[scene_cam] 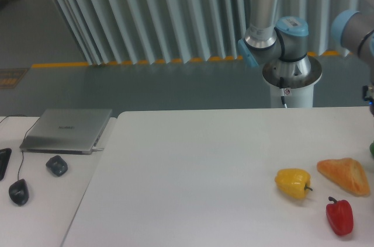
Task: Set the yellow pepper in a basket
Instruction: 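Lower the gripper down onto the yellow bell pepper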
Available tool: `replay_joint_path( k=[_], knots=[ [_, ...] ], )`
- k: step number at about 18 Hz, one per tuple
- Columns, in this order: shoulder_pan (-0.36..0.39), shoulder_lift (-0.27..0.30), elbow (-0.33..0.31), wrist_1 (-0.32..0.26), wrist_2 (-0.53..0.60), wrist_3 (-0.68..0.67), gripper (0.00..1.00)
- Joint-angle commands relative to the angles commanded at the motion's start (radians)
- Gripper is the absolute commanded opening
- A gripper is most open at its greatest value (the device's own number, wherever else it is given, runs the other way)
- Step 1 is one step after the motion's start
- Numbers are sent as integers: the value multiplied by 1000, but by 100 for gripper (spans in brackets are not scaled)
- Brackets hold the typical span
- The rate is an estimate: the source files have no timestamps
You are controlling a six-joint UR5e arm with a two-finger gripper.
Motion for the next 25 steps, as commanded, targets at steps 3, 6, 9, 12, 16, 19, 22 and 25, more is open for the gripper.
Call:
replay_joint_path(
  k=[3,6,9,12,16,19,22,25],
  knots=[
    [-80,-11,3,0,60,3,100],
    [-177,-35,6,3,66,-30,100],
    [-253,-64,3,60,66,-104,100],
    [-295,-98,2,95,66,-139,100],
    [-301,-117,-9,118,68,-138,100],
    [-301,-121,-21,121,82,-133,100],
    [-315,-143,-24,123,135,-130,100],
    [-327,-166,-25,121,174,-132,100]
  ],
)
